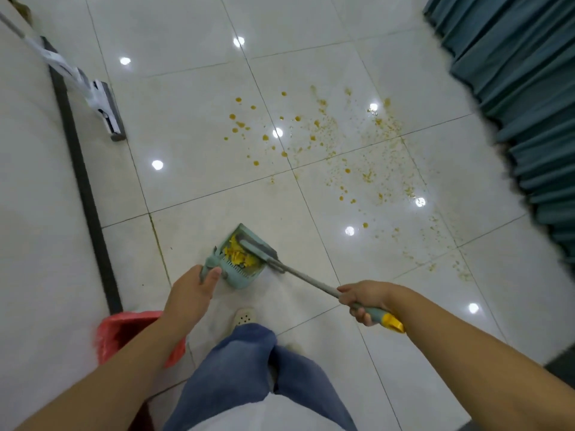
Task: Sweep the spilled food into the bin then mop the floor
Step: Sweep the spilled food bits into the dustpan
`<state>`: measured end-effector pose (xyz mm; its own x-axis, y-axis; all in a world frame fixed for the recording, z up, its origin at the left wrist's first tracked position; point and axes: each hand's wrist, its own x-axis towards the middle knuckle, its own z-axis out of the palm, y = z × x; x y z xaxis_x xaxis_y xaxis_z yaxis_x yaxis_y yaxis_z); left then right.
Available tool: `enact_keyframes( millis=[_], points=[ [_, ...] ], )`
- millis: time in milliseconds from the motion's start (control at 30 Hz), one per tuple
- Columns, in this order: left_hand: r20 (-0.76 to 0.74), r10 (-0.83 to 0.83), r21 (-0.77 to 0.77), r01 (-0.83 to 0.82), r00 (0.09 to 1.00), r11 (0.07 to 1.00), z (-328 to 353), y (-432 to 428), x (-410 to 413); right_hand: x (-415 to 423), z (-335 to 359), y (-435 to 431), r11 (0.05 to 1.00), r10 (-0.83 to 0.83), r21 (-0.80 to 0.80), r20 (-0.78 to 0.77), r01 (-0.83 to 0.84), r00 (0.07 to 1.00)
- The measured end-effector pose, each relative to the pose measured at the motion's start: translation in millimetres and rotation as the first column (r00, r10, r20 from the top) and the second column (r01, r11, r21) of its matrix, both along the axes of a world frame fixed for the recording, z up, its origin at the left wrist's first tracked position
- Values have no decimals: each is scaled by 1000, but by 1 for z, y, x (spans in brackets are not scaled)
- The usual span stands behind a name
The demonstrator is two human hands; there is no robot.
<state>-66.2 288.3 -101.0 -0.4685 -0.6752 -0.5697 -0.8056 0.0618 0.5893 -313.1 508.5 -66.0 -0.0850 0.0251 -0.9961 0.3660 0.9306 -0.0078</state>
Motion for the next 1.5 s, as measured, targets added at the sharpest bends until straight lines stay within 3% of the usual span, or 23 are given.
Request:
enact_keyframes(
  millis=[333,600,767,933,1133,1333,1500],
  points=[
    [-9,31,23,-31,999,999,4,8,13,-8,24,2,995,-71,-78,-104,63,992],
    [-27,125,62,-123,992,991,11,30,19,-26,-23,-33,980,-200,-37,-127,197,971],
    [1,204,58,-204,979,977,11,54,5,-29,-31,-17,998,-62,26,-26,62,998],
    [32,254,6,-254,967,967,16,85,-27,-54,-22,12,992,123,-10,38,-123,992],
    [74,308,-54,-304,949,951,19,115,-38,-79,-7,18,954,293,-68,3,-292,956],
    [4,575,-41,-575,818,817,14,167,-13,-85,-6,-14,821,556,-99,-88,-563,826],
    [-34,790,26,-789,613,614,14,216,17,-63,-9,-61,765,617,-152,-110,-626,779]
  ],
)
